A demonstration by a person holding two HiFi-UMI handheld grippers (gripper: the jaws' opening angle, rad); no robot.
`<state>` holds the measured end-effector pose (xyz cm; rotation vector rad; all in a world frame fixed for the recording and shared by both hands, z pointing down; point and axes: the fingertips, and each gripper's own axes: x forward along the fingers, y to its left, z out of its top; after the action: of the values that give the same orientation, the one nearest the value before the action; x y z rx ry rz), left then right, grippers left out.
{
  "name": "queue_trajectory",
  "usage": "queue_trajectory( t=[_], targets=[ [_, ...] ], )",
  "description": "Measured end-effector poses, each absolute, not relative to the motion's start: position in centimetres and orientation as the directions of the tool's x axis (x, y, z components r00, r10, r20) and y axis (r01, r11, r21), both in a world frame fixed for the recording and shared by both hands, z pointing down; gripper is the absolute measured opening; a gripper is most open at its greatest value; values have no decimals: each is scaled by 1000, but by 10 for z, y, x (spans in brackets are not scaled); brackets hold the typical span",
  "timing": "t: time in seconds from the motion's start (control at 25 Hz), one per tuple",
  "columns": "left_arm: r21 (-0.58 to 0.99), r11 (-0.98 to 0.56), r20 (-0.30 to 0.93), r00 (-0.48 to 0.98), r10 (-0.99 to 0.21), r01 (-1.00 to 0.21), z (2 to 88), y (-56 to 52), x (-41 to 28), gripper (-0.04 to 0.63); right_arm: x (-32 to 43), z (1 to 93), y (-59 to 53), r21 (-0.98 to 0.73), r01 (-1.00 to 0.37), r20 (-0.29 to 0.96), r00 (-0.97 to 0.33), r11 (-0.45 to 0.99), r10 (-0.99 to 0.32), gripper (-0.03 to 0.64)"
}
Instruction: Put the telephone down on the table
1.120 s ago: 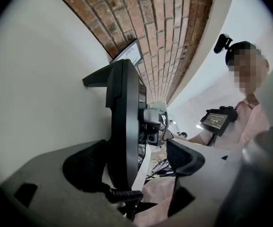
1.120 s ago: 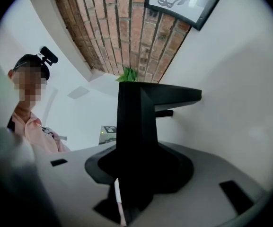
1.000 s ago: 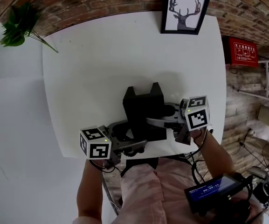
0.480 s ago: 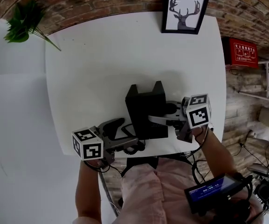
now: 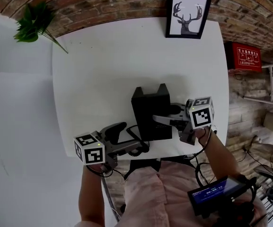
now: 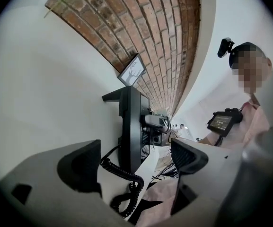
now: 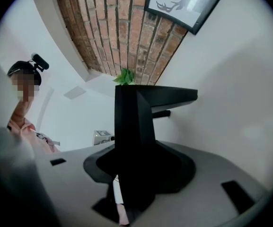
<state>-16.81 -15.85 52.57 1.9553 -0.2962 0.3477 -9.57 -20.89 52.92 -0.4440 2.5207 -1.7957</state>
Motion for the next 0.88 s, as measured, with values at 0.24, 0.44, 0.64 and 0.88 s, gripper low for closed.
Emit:
queue_trajectory(
  t=[0.24,0.44,0.64,0.88],
  targets=[
    [841,-408,364,929,-61,-356,516,-158,-169,471,-93,529,-212,-933,-240,166,-948,267,-273,262],
    [837,-422,355,933,-65,-348,504,-157,-166,471,-89,531,-212,-934,-270,197,-936,235,-292,284],
    [831,-440,349,935,-63,-340,498,-156,-164,469,-84,533,-214,-888,-362,284,-917,285,-280,313],
    [825,-459,338,939,-64,-328,489,-156,-156,469,-66,528,-221,-857,-424,330,-888,293,-320,316]
  ],
)
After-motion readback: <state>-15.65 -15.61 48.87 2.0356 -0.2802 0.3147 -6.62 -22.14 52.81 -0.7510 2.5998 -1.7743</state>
